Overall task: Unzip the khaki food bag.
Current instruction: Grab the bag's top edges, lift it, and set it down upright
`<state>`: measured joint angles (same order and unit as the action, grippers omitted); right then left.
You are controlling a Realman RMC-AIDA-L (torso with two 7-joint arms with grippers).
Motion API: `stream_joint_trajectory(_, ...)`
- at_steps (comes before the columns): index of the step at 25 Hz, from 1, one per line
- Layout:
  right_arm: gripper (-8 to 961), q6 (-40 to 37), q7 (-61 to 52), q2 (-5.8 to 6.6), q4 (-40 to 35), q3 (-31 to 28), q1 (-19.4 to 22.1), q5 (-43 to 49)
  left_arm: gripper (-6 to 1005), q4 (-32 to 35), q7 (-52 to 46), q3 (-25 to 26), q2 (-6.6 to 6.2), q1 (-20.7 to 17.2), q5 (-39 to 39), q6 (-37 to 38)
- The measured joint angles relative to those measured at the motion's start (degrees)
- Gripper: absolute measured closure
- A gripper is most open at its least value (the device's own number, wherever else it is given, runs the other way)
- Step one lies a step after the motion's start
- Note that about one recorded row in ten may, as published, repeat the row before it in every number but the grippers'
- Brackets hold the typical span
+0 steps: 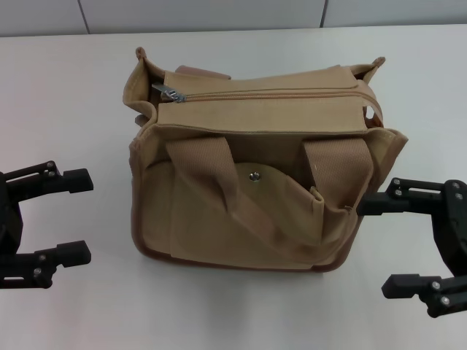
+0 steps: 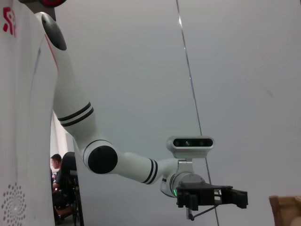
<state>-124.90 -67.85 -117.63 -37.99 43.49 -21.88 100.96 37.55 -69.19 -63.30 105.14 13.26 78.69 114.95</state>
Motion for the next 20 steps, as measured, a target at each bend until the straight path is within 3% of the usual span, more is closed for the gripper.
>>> stream_joint_trajectory(14, 164, 0.4, -0.1, -0.02, 0.3, -0.5, -0.1, -0.3, 182, -0.4, -0.1, 0.4, 0.35, 0.3, 0.0, -0.4)
stream_joint_trajectory(18, 164, 0.5, 0.2, -0.35, 0.4, -0.5, 0.1, -0.3, 185, -1.7, 2.5, 1.0, 2.77, 0.3, 0.0, -3.9)
stream_joint_trajectory(19, 164, 0.5, 0.2, -0.46, 0.4, -0.6, 0.2, -0.3, 186, -2.4, 3.9, 1.6, 4.10, 0.4, 0.0, -5.9)
stream_joint_trajectory(20, 164, 0.5, 0.2, -0.46, 0.4, -0.6, 0.2, -0.3, 187, -2.4, 3.9, 1.6, 4.10, 0.4, 0.0, -5.9)
